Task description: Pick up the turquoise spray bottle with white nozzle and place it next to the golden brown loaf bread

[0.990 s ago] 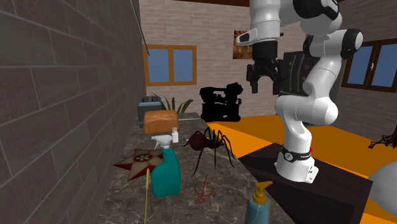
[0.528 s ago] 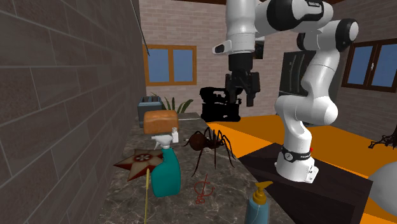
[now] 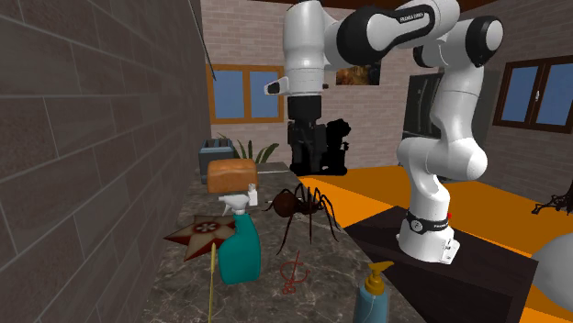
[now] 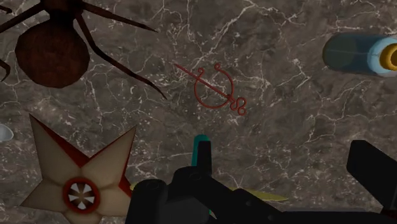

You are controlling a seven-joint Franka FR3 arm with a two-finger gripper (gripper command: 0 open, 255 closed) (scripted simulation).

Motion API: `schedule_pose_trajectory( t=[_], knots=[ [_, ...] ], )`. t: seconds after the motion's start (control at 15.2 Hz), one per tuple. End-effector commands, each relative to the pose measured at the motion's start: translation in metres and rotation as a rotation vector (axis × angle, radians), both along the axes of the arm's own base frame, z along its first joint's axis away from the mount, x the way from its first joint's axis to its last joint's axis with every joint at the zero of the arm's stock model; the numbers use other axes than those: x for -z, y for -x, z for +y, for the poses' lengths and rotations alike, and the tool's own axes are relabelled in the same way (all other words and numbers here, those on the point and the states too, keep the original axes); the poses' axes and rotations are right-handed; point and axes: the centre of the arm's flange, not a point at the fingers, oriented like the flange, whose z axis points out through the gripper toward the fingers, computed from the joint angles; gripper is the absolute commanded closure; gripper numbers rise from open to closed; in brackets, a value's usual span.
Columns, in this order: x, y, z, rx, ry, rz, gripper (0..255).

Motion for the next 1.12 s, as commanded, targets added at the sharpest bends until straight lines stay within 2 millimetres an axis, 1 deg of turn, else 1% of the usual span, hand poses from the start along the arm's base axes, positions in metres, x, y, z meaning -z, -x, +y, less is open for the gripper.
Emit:
schedule_pose_trajectory(
  t=[0.0, 0.66, 0.73, 1.06],
  knots=[
    [0.011, -0.024, -0.009, 0.005, 0.008, -0.002, 0],
    [0.057, -0.128, -0.068, 0.034, 0.047, -0.008, 0],
    [0.059, -0.131, -0.07, 0.035, 0.048, -0.008, 0],
    [0.085, -0.131, -0.07, 0.035, 0.048, -0.008, 0]
  ],
)
